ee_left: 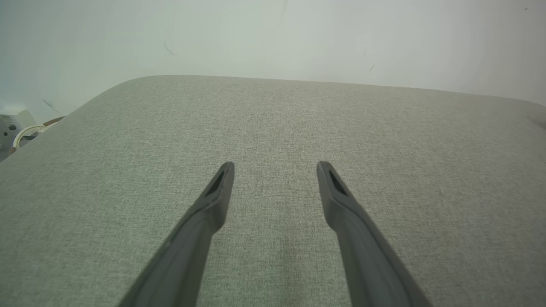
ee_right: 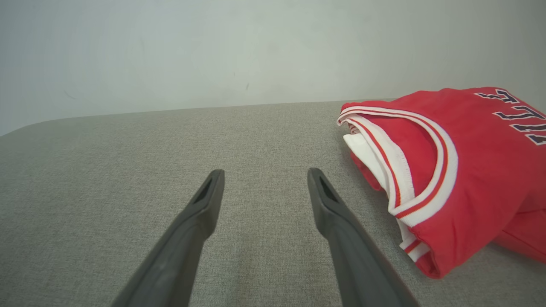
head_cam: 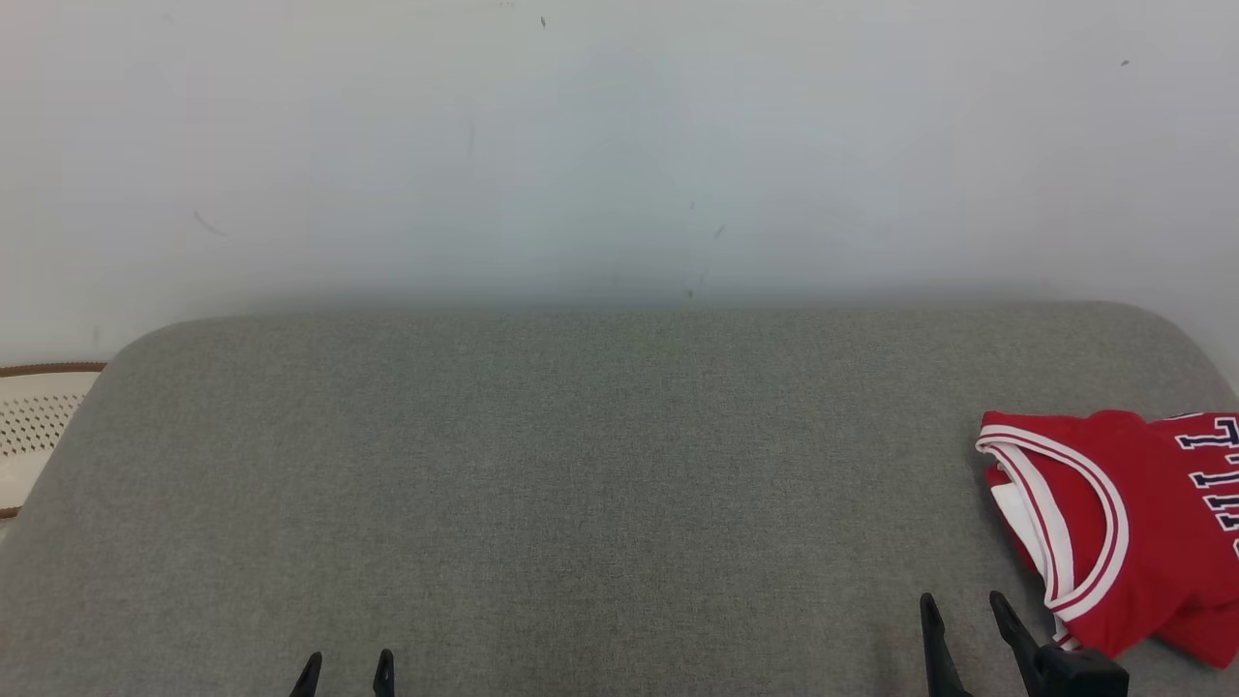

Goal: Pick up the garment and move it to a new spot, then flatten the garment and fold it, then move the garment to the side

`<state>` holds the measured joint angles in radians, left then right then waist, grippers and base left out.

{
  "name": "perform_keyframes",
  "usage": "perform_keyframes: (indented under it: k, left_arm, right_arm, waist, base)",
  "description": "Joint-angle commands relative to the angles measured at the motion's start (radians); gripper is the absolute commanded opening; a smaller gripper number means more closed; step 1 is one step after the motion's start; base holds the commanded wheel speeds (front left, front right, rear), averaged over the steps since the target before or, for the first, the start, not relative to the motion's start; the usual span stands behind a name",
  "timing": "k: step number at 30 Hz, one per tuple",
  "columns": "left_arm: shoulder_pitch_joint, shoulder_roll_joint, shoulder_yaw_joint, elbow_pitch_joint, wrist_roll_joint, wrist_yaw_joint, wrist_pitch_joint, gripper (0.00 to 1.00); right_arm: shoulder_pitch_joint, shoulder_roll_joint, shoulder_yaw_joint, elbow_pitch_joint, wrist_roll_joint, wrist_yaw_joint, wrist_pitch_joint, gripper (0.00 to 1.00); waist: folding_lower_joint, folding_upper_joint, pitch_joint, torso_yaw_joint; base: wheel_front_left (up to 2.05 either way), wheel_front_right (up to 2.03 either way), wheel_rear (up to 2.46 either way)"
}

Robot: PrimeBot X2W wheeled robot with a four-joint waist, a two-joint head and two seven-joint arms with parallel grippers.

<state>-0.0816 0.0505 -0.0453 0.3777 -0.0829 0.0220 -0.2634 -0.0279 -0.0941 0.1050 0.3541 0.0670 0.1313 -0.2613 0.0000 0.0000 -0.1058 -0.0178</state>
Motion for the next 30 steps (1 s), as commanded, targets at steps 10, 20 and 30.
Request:
perform_keyframes:
  k: [10,20,30]
  left_arm:
    - [0.001,0.0,-0.002,0.005,-0.004,0.001,-0.001,1.0]
    - [0.0,0.0,-0.003,0.005,-0.001,-0.001,-0.001,1.0]
    - [-0.015,0.0,-0.014,0.008,-0.001,-0.003,-0.001,1.0]
  right_arm:
    - [0.01,0.0,-0.007,0.004,0.003,-0.001,-0.005,1.0]
    - [0.003,-0.002,-0.005,0.012,-0.018,-0.001,-0.005,1.0]
    - [-0.021,-0.01,0.01,0.012,-0.016,-0.001,-0.005,1.0]
  waist:
    - [0.0,0.0,0.002,0.001]
    - [0.0,0.0,0.003,0.0]
    - [0.0,0.0,0.007,-0.006]
  base:
    - [0.0,0.0,0.0]
    - [0.0,0.0,0.0]
    - [0.0,0.0,0.0]
